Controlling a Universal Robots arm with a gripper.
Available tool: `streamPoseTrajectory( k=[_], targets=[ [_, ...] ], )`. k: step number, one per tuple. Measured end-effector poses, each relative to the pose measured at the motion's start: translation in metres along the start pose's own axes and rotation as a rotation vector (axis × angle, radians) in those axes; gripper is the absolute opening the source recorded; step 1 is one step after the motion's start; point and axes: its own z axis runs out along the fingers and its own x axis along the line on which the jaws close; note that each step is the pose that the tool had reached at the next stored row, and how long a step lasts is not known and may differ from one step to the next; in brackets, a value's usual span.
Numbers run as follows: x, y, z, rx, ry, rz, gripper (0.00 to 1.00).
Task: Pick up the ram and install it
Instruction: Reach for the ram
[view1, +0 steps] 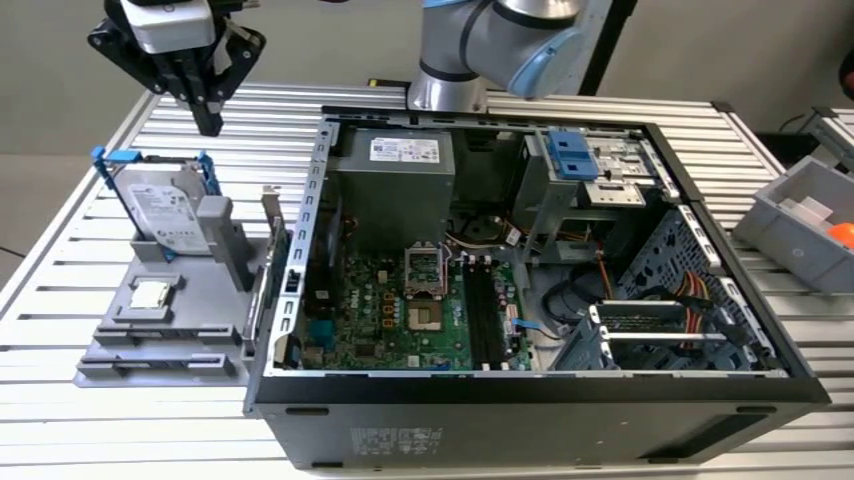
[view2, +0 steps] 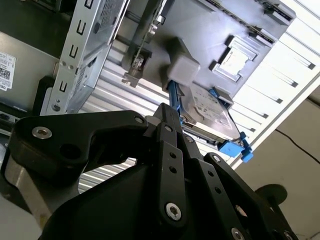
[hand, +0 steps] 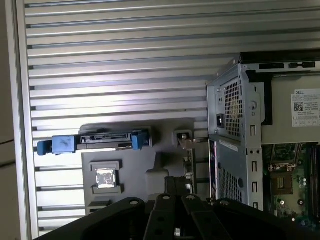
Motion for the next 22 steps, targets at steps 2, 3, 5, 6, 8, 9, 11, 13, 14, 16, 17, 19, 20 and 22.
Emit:
streamPoseTrajectory(
  k=[2, 3, 5, 6, 8, 9, 11, 13, 14, 16, 17, 19, 20, 22],
  targets=[
    [0.0020, -0.0002, 0.0000, 0.0000, 0.0000, 0.000, 0.00],
    [0.0030, -0.0003, 0.0000, 0.0000, 0.0000, 0.000, 0.00],
    [0.0052, -0.0005, 0.0000, 0.0000, -0.0001, 0.000, 0.00],
    [0.0062, -0.0006, 0.0000, 0.0000, 0.0000, 0.000, 0.00],
    [0.0084, -0.0007, 0.0000, 0.0000, 0.0000, 0.000, 0.00],
    [0.0095, -0.0008, 0.0000, 0.0000, 0.0000, 0.000, 0.00],
    [0.0116, -0.0010, 0.0000, 0.0000, -0.0001, 0.000, 0.00],
    [0.0135, -0.0012, 0.0000, 0.0000, -0.0001, 0.000, 0.00],
    [0.0146, -0.0013, 0.0000, 0.0001, 0.0000, 0.000, 0.00],
    [0.0168, -0.0015, 0.0000, 0.0000, 0.0000, 0.000, 0.00],
    [0.0178, -0.0016, 0.0000, 0.0000, 0.0001, 0.000, 0.00],
    [0.0199, -0.0018, 0.0000, 0.0000, 0.0000, 0.000, 0.00],
    [0.0209, -0.0019, 0.0000, 0.0000, 0.0000, 0.000, 0.00],
    [0.0230, -0.0020, -0.0001, 0.0001, 0.0001, 0.000, 0.00]
  ],
)
